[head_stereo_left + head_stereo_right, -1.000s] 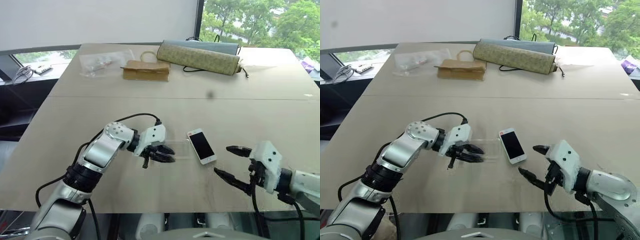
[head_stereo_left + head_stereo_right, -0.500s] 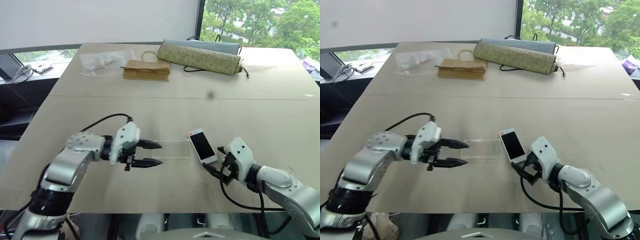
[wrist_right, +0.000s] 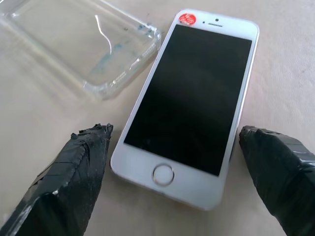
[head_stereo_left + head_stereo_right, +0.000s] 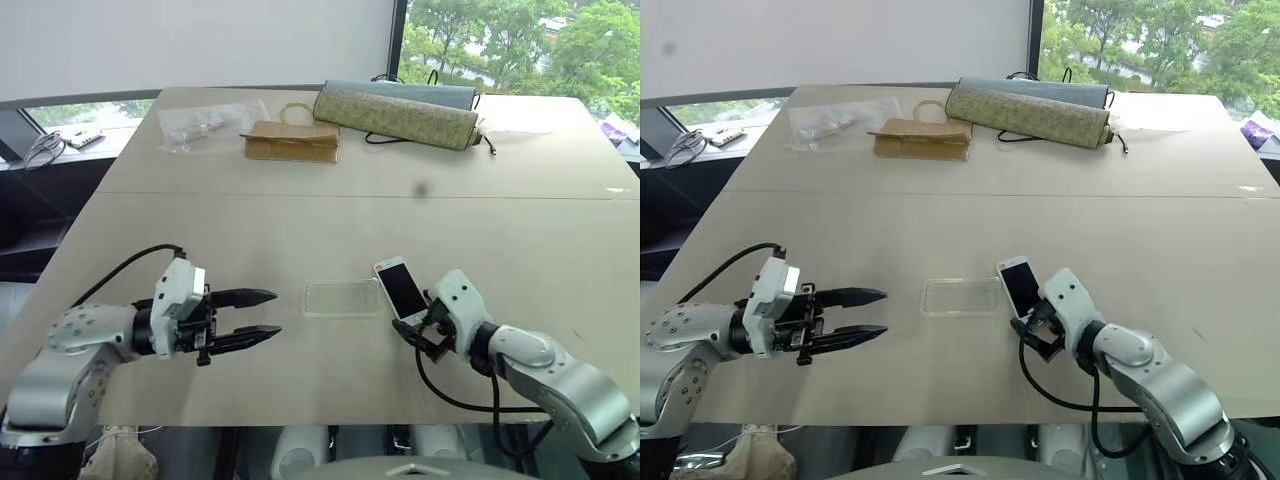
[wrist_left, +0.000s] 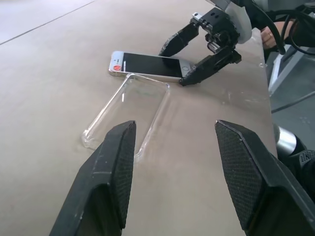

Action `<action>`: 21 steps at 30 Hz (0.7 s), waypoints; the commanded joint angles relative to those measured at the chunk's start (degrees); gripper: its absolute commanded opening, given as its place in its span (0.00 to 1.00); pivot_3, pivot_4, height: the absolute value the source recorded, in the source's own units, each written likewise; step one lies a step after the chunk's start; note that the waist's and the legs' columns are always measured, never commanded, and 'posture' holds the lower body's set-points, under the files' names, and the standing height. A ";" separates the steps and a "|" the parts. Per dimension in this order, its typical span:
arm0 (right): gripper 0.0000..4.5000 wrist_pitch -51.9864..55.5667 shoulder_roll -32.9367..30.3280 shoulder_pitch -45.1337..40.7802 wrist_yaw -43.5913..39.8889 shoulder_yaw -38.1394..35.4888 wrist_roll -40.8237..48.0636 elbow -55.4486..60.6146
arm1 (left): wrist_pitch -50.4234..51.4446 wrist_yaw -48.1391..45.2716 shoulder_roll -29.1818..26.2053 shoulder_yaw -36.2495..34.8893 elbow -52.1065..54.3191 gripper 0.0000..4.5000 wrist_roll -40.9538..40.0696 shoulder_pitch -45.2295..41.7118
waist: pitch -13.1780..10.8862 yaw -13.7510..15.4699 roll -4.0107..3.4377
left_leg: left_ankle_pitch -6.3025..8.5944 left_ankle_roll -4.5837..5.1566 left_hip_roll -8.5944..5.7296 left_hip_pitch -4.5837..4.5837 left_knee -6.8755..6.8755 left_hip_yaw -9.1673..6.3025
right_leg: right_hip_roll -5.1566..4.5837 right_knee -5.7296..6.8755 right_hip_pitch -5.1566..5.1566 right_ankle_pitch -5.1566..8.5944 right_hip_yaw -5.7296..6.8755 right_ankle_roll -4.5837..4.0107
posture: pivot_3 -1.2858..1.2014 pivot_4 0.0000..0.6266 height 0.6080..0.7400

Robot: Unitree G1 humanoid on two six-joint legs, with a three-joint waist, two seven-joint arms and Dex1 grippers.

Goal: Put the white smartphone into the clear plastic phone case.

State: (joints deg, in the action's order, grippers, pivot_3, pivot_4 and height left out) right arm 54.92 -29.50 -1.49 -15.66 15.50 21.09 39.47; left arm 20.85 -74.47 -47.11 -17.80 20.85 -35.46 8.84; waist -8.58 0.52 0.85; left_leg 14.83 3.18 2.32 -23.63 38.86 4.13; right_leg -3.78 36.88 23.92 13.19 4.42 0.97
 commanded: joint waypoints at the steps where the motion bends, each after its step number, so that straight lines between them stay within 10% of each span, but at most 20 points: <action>1: 1.00 1.33 -0.89 -1.09 0.95 3.58 -4.20 -4.14 | -1.21 1.87 0.04 -0.84 3.24 0.58 -0.21 0.71 | 0.07 -0.18 0.10 | 0.00 0.00 0.00 0.03 0.00 0.02 | -0.01 0.00 -0.01 0.00 -0.02 0.00 | 0.52 0.24 1.00; 4: 1.00 1.91 -1.59 -0.66 0.87 3.52 -5.53 -5.23 | -0.82 3.28 0.03 -0.53 4.31 0.58 -0.55 0.63 | 0.16 -0.17 0.14 | 0.00 0.00 0.02 0.17 0.00 -0.01 | -0.03 0.00 -0.10 0.00 0.02 -0.01 | 0.52 0.24 1.00; 8: 0.66 2.00 -3.00 0.30 0.27 2.20 -6.10 -5.71 | -0.45 4.44 0.05 0.32 5.00 0.59 -0.83 0.16 | 0.16 0.13 0.12 | 0.01 -0.01 0.00 0.34 -0.07 0.01 | -0.15 0.00 -0.23 0.01 0.01 -0.01 | 0.52 0.24 1.00; 21: 0.66 -7.60 -8.81 0.97 -5.81 -9.56 -4.72 -6.53 | -4.13 7.25 -0.22 7.18 -3.39 0.59 8.28 -1.72 | 0.11 1.11 -0.01 | 0.03 0.05 -0.19 0.08 -0.09 0.01 | -0.32 -0.16 -0.13 0.01 0.12 0.00 | 0.52 0.24 1.00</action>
State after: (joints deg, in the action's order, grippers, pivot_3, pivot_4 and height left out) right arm 47.71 -36.55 -0.86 -21.89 10.68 18.12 34.67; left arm 18.23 -68.18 -47.31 -10.43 18.92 -28.50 7.81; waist -8.47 1.63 0.84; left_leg 14.86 3.24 2.13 -23.60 38.78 4.14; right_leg -4.09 36.73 23.83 13.19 4.56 0.97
